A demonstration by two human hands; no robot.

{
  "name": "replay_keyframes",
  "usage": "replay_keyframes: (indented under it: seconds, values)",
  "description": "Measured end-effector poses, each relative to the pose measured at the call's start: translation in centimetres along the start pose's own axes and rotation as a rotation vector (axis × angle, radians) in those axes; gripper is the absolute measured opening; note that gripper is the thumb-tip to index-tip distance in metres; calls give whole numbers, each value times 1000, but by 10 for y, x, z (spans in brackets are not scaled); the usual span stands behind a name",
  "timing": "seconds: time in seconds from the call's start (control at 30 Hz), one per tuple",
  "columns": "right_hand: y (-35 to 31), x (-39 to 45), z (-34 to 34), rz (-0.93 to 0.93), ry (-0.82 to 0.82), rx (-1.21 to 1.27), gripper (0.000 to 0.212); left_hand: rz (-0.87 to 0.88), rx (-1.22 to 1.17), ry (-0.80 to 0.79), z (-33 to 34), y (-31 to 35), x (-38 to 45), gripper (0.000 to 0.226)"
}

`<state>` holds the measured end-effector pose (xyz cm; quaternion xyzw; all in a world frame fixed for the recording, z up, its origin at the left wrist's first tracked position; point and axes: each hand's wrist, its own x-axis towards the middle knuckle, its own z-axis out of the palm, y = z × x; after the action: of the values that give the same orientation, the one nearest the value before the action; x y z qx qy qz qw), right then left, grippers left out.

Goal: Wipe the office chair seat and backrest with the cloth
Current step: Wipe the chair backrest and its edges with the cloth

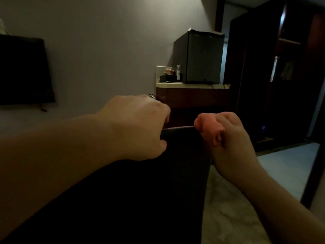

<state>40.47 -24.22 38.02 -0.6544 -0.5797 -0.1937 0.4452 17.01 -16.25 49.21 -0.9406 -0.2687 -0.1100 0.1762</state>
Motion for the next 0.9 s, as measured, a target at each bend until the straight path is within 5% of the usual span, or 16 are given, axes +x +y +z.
replay_keyframes:
  seconds: [0.2,0.37,0.6,0.8,0.9]
  values:
    - [36,21,-13,205,-30,9,17,-38,12,-25,0,-4,-10,36]
    - [1,5,3,-7,-9,1,35,-20,-14,33,6,1,-5,42]
    - [25,32,-4,167,-7,-43,28,-29,-16,-7,4,-8,-12,51]
    - [10,30,1,19,-109,-14,38,-11,-56,-50,6,-1,-13,74]
    - [34,47,-4,155,-88,-21,37,-2,-48,-41,3,-3,-17,70]
